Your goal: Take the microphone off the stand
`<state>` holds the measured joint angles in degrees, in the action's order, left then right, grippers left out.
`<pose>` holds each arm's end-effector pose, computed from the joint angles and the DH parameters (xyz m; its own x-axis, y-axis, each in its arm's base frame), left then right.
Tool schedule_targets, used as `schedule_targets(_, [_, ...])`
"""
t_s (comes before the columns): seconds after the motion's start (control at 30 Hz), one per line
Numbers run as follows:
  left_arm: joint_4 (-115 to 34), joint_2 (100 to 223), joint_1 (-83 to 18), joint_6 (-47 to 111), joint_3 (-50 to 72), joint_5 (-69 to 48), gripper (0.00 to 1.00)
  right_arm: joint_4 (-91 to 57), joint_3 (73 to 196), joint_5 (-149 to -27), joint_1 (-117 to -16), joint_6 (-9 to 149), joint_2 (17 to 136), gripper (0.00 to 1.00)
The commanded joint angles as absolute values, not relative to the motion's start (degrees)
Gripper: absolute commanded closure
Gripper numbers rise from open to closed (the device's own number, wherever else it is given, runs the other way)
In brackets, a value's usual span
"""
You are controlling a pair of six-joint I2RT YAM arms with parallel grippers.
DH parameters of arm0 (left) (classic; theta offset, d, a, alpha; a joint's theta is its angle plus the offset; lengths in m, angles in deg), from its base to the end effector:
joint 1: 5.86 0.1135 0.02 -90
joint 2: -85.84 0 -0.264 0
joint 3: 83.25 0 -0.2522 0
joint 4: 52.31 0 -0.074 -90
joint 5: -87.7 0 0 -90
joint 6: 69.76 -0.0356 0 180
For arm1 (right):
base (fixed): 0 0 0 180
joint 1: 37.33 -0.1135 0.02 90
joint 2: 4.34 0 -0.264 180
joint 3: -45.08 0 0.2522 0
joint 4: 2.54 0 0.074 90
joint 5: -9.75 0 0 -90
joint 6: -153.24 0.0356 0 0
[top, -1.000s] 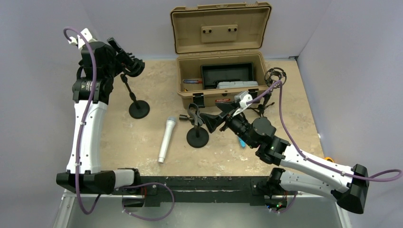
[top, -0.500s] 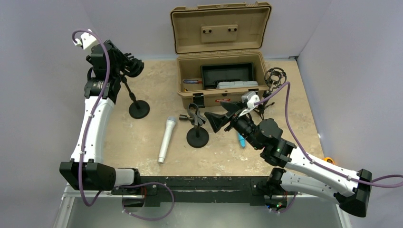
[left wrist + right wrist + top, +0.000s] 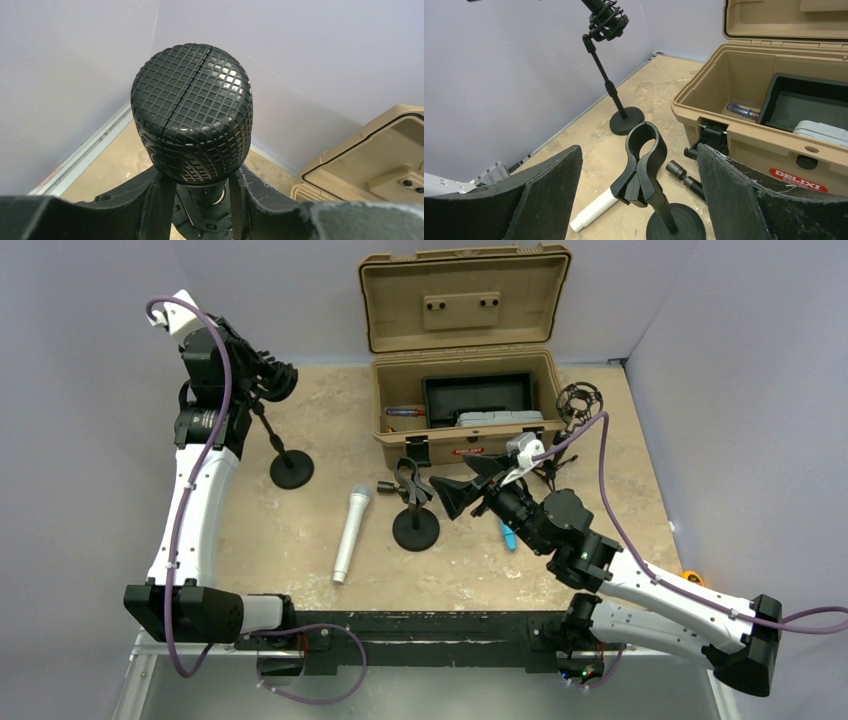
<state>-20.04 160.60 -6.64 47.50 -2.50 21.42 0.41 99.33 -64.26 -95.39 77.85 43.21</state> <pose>0.2859 0.0104 0.4583 0.0565 -0.4201 -0.9057 -0.4052 0.8194 -0.4054 0.1136 0.1637 0.3559 -0.0837 0.3241 -0.9423 -0.6727 0.6792 0.2934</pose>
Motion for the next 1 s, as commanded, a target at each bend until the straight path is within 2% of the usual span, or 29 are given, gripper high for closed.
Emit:
schedule_targets(0.0, [-20.0,157.7,-6.3,43.4,-7.8,21.0,0.86,1.4,102.1,-63.4,-95.3,78.3,44.0,0.17])
schedule_targets(0.23, [-16.6,156.7,-6.3,43.3,-11.2,20.1,0.97,1.6,102.3,-63.8,-95.3,78.5,44.9,0.17])
schedule_targets(0.47, [-13.6,152.1,-6.4,45.6,-14.7,16.5,1.0,1.2,102.3,-61.8,-95.3,79.6,42.7,0.17])
schedule_targets(0.8, [-9.9,147.9,-10.0,52.2,-17.8,-2.4,1.0,2.8,100.5,-53.9,-95.3,82.8,33.9,0.17])
schedule_targets(0.97, [-7.8,152.0,-21.6,52.2,-19.1,-14.7,1.0,2.5,100.2,-48.9,-95.3,83.1,28.0,0.17])
